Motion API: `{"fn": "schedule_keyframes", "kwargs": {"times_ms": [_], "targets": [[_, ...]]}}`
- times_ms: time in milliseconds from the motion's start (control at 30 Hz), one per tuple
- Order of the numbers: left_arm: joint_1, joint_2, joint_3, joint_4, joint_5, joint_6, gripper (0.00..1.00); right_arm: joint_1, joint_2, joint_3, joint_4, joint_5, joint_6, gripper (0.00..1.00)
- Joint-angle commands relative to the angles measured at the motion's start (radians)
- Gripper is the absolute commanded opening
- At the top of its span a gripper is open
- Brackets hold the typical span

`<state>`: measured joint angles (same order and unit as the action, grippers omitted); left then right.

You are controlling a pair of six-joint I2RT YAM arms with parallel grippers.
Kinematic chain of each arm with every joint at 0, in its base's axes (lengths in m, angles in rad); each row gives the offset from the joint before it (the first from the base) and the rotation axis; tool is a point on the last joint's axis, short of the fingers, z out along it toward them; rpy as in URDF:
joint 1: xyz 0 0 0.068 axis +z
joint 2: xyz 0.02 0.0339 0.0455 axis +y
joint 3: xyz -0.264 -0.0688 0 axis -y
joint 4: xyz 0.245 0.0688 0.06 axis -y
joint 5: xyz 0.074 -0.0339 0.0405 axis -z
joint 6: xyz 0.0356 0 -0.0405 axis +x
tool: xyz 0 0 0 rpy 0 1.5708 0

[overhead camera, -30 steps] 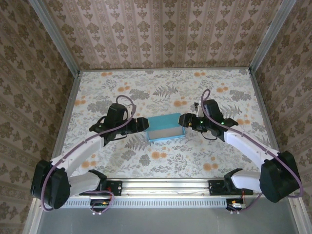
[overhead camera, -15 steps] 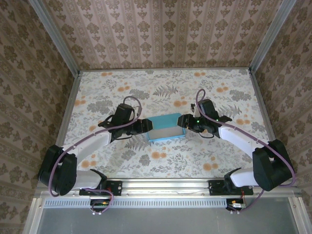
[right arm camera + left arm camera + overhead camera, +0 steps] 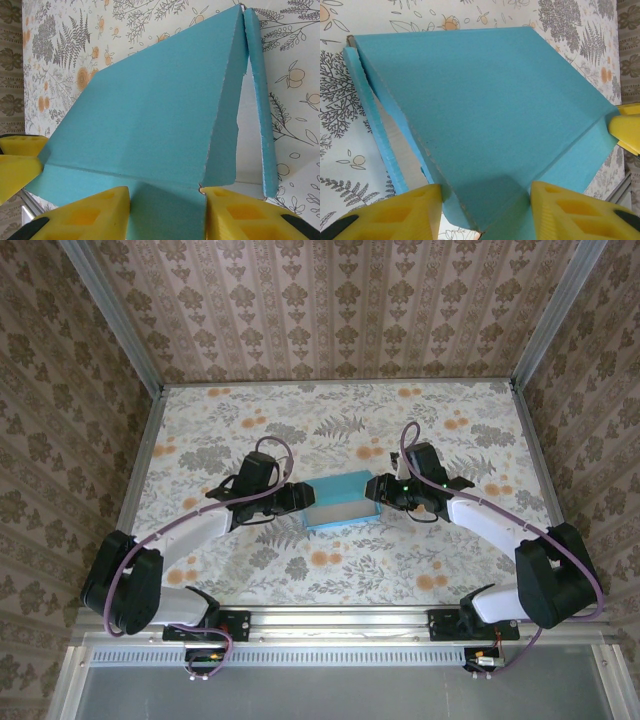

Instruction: Fold the paper box

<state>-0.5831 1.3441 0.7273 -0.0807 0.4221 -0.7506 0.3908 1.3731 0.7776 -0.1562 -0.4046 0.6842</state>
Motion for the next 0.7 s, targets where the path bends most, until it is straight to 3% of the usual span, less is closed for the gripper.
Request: {"fn": "schedule_keyframes", "kwargs": {"times_ms": [0, 300, 667], "targets": [[-0.009, 0.007, 0.01, 0.047, 0.011, -0.026, 0.48, -0.003, 0.012, -0.003, 0.008, -0.008, -0.015, 0.41], [-0.015, 0.018, -0.017, 0.101, -0.004, -0.063, 0.43, -0.003, 0.003, -0.003, -0.049, 0.02, -0.051, 0.42], [-0.015, 0.019, -0.016, 0.066, -0.027, -0.036, 0.43, -0.01, -0.028, 0.055, -0.199, 0.117, -0.136, 0.56]]}}
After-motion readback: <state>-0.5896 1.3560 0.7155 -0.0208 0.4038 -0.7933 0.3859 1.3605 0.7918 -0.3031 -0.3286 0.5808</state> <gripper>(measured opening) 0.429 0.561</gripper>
